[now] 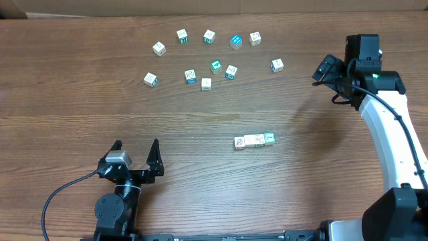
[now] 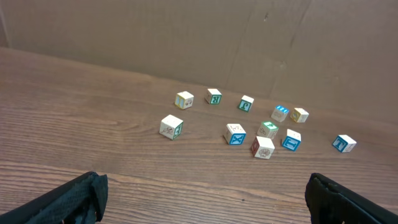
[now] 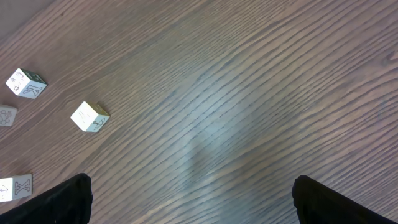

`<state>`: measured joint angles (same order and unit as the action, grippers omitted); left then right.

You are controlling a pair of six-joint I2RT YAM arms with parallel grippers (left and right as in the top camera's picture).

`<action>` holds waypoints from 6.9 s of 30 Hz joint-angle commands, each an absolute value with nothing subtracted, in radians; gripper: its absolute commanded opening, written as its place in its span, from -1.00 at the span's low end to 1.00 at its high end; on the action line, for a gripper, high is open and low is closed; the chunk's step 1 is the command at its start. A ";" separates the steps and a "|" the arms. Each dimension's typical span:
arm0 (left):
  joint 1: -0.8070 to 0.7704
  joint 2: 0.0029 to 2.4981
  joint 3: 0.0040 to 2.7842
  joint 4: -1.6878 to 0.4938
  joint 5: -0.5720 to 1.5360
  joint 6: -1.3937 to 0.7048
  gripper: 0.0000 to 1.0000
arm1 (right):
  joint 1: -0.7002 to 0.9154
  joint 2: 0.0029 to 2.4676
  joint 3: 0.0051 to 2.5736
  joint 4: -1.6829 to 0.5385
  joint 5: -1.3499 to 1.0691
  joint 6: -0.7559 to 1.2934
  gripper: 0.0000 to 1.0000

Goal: Form a horizontal line

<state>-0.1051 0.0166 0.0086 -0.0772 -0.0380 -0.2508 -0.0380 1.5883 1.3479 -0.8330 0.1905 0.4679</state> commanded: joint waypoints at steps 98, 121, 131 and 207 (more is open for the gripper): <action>-0.112 0.004 0.005 -0.075 -0.033 -0.224 0.99 | -0.041 1.263 1.345 -0.832 0.198 0.471 1.00; -0.112 0.004 0.005 -0.075 -0.033 -0.224 0.99 | -0.039 1.193 1.298 -0.940 0.160 0.360 1.00; -0.112 0.004 0.005 -0.076 -0.033 -0.224 0.99 | -0.030 1.109 0.948 -0.669 0.033 0.218 1.00; -0.112 0.004 0.005 -0.075 -0.033 -0.224 0.99 | 0.038 0.747 0.121 0.111 -0.220 -0.087 1.00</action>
